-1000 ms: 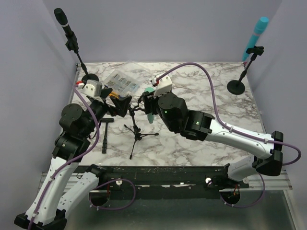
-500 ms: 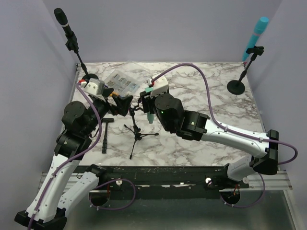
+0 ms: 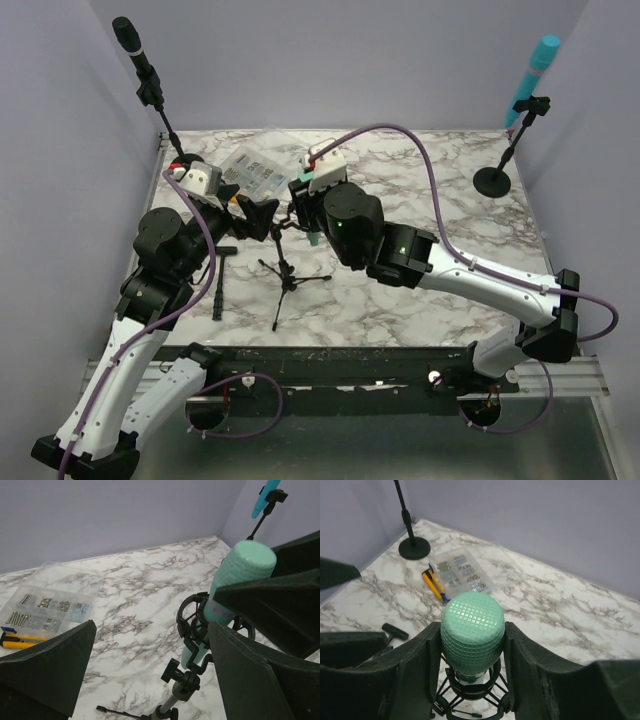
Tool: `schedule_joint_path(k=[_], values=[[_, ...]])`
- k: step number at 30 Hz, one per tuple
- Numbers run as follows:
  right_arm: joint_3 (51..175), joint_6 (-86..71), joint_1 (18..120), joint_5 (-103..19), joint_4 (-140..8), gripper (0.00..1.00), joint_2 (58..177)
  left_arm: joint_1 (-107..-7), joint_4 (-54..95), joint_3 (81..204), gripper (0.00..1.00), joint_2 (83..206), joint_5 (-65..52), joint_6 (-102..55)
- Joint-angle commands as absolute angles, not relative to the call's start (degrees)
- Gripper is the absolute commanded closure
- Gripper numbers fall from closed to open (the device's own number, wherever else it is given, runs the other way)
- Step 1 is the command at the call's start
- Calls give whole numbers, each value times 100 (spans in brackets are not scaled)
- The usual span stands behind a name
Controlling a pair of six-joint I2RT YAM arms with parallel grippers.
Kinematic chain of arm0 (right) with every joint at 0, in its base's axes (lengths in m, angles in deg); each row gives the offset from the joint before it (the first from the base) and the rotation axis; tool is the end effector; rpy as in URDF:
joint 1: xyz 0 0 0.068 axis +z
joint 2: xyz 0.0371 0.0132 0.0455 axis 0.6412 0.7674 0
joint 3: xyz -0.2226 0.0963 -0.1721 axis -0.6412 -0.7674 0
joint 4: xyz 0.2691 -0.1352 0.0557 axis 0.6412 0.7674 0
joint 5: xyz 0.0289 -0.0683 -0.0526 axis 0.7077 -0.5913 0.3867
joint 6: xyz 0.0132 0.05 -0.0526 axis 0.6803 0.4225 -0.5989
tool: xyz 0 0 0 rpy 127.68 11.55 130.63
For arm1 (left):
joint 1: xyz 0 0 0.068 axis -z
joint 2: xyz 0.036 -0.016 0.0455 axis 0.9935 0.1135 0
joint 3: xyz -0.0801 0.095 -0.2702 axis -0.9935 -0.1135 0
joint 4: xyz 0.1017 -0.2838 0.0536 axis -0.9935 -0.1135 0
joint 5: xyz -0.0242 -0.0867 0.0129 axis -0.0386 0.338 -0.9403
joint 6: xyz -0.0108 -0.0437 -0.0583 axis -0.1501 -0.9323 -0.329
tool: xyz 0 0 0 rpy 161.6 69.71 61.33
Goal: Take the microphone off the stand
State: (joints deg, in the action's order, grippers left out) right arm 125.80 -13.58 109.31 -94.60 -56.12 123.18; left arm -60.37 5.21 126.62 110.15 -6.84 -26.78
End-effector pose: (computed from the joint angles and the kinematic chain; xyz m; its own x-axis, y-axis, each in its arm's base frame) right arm 0.1848 0.3683 0.4539 -0.0578 -0.1256 -0.9904 -0.4140 0.9058 -0.0907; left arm 0.1836 -0.0875 0.4426 -0.1045 -0.2315 -0.9672 0.5057 0.8251 -0.2521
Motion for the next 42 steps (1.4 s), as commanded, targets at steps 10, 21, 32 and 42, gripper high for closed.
schedule_joint_path(k=[10, 21, 32, 42], values=[[14892, -2715, 10963, -9127, -6068, 78, 12216, -6002, 458, 12708, 2, 10985, -816, -2731], [12878, -3640, 10961, -9585, -8342, 93, 10439, -6002, 475, 12699, 1, 10957, -837, -2730], [10741, -5604, 10714, -11524, -9848, 94, 9921, -6002, 513, 12682, 1, 11040, -756, -2817], [10768, -1680, 8017, -9162, -6786, 99, 10564, -6002, 508, 12655, 1, 11201, -787, -2827]])
